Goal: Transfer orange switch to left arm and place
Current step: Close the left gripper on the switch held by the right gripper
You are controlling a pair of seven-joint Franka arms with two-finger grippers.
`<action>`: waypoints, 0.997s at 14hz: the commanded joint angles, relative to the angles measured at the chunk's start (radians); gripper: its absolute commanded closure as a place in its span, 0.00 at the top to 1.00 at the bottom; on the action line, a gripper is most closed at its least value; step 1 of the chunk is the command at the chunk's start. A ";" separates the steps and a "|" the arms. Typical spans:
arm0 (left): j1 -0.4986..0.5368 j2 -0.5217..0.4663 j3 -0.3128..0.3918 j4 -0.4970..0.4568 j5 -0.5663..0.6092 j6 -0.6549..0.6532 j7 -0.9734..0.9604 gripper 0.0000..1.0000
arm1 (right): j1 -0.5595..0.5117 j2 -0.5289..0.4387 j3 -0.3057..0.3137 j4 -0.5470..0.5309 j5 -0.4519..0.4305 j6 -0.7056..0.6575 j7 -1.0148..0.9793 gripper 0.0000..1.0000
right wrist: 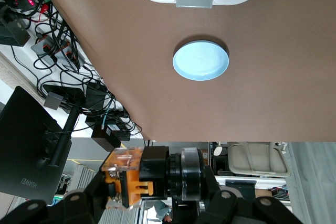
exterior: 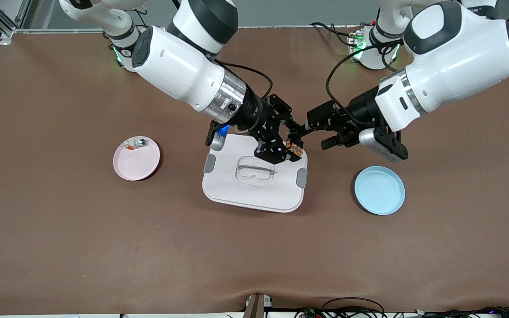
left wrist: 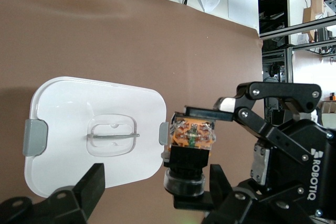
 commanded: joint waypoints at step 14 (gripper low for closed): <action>-0.040 0.056 -0.003 0.076 -0.004 0.037 -0.055 0.68 | 0.031 0.058 -0.007 0.078 0.013 0.059 0.061 0.00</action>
